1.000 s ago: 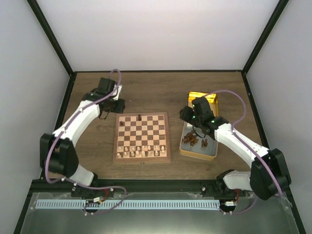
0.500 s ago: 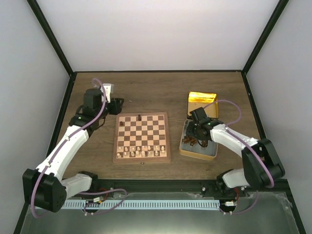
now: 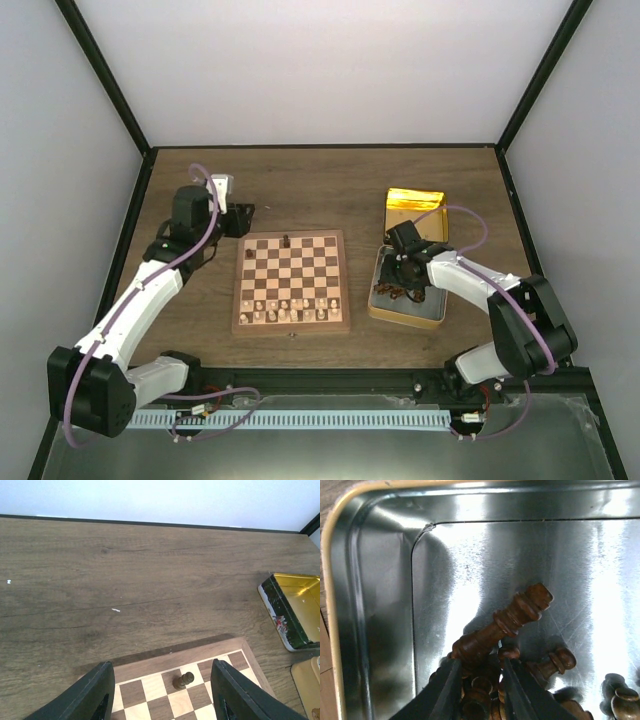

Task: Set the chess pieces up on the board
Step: Pick up the chess piece from the storage box.

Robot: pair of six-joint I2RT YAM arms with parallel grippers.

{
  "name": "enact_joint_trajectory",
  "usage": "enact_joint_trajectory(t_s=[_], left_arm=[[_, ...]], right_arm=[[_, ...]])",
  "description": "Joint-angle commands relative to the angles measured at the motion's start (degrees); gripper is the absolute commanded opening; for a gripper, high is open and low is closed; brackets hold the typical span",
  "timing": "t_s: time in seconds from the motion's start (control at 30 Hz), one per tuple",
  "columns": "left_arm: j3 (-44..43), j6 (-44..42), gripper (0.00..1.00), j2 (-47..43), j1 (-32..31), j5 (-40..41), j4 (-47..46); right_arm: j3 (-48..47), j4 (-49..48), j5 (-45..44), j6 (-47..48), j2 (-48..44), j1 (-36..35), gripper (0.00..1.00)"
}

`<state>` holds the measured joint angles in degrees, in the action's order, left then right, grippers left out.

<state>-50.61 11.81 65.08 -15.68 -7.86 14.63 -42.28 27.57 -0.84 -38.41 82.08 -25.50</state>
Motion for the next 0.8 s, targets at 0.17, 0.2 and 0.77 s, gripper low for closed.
enact_joint_trajectory(t_s=[0.17,0.2,0.77], left_arm=[[1.35,-0.85,0.55,-1.14,-0.05,-1.0,-2.32],[1.39,-1.03,0.55,-1.18,-0.05,-1.02,-2.25],[2.47,0.26,0.6,-3.95,-0.04,-0.27,-2.86]], right_arm=[[-2.06,2.98,-1.85,0.17,-1.32,0.53,0.09],[-2.27,3.15,-2.78,-0.01,-1.83,0.54,0.09],[-9.99,1.13,0.63,2.83,-7.29,-0.67,0.1]])
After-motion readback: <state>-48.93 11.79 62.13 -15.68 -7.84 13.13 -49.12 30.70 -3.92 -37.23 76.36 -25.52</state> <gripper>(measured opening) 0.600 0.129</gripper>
